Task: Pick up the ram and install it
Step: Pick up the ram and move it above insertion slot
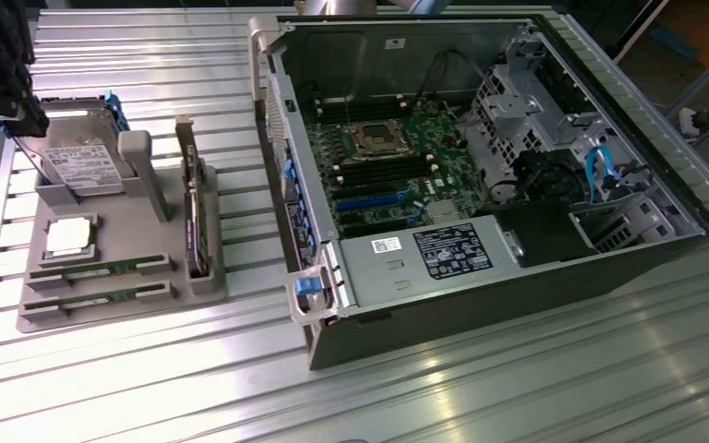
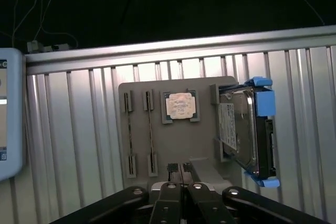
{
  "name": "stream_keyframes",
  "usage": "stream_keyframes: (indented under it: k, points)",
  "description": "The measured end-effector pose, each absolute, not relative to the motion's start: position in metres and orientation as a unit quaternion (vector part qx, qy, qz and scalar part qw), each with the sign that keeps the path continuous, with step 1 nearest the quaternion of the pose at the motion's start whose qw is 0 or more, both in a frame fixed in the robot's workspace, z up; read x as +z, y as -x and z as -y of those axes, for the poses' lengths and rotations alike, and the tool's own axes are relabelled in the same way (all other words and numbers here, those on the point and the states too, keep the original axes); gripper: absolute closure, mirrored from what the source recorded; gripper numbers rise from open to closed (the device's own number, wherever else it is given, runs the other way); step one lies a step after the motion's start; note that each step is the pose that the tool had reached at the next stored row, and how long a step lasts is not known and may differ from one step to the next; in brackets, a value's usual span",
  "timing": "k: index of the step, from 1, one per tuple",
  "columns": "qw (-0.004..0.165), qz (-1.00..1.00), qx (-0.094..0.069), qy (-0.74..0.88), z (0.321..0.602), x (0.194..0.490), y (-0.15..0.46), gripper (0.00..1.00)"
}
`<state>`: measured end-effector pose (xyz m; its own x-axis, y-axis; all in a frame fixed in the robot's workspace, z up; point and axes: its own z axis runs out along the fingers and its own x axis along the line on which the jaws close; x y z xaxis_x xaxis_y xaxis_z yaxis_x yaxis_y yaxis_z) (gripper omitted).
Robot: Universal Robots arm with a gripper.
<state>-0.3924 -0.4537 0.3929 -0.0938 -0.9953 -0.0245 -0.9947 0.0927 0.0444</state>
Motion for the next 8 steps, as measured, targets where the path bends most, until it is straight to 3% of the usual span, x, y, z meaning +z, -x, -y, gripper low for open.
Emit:
stream_keyframes:
  k: [8]
  points:
    - [0.006,0.738,-0.025,-0.674,0.4537,0.3929,0.3924,0.89]
